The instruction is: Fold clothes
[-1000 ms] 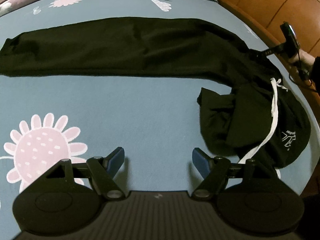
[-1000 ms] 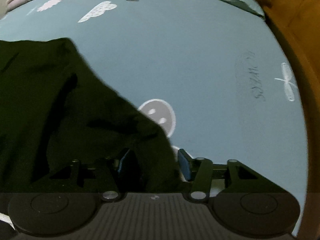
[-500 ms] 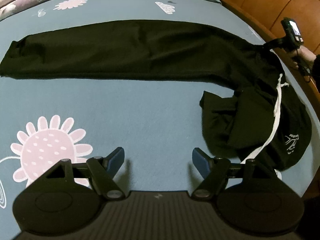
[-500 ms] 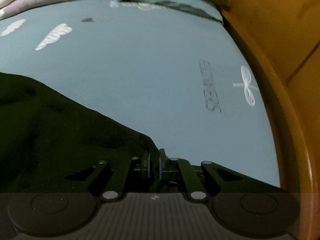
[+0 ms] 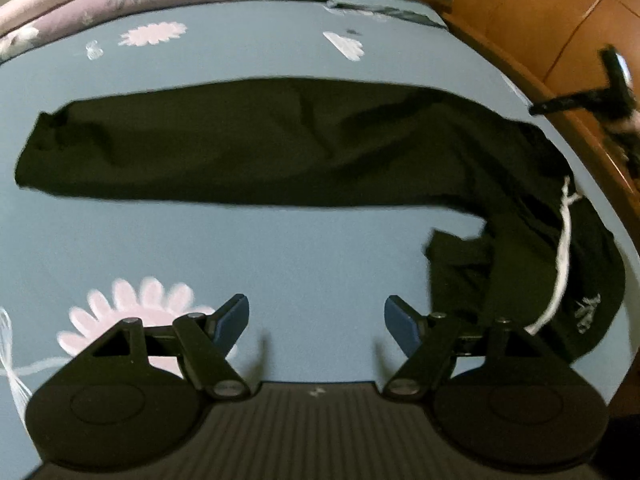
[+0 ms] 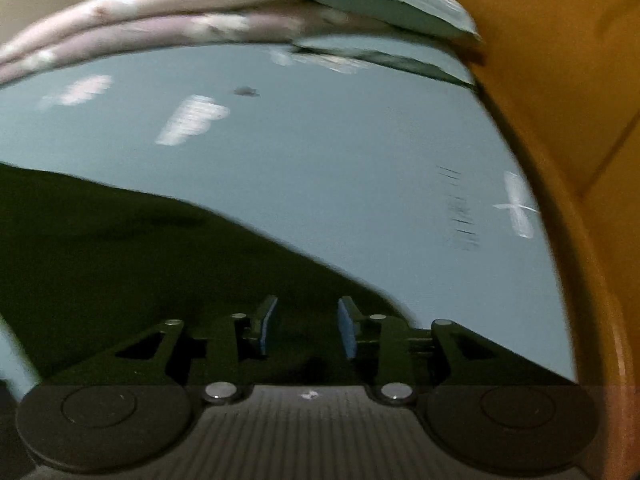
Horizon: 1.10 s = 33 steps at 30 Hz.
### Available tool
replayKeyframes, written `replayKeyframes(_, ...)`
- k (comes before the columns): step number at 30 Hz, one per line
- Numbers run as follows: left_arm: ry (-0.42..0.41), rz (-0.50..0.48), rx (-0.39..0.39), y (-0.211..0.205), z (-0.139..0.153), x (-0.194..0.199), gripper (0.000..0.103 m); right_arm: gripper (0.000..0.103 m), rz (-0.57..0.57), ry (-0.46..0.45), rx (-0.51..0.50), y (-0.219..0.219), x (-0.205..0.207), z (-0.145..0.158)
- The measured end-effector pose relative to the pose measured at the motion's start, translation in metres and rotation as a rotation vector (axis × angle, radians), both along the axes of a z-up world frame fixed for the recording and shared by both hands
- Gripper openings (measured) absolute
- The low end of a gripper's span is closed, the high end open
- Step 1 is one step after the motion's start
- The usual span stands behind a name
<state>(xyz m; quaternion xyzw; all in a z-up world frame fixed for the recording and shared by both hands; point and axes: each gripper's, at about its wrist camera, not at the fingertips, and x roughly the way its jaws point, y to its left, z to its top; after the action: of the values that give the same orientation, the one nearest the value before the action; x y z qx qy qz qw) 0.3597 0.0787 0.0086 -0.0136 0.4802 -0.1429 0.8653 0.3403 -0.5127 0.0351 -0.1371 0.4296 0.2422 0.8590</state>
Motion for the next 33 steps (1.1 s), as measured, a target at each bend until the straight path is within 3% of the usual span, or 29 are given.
replayKeyframes(4,-0.035,-0.018,0.033,0.031,-0.001,0.029,0.075,0.039,0.111,0.007,0.052,0.025,-0.064,0.010)
replayKeyframes(7,-0.040,0.014,0.034,0.061,-0.006,0.053,0.074,0.039,0.213,0.018,0.033,0.052,-0.099,0.010)
replayKeyframes(11,-0.034,0.097,-0.028,0.098,-0.014,0.069,0.074,0.039,0.362,0.010,-0.022,0.108,-0.122,0.016)
replayKeyframes(16,0.005,0.202,-0.094,0.133,-0.030,0.064,0.073,0.039,0.497,0.002,-0.011,0.201,-0.138,0.024)
replayKeyframes(21,-0.007,0.309,-0.213,0.177,-0.039,0.053,0.069,0.039,0.607,-0.009,-0.015,0.294,-0.159,0.022)
replayKeyframes(25,-0.044,0.424,-0.305,0.213,-0.039,0.055,0.059,0.039,0.665,-0.007,-0.023,0.358,-0.174,0.007)
replayKeyframes(33,-0.064,0.552,-0.520,0.260,-0.057,0.089,0.053,0.038,0.716,0.034,-0.017,0.449,-0.170,-0.033)
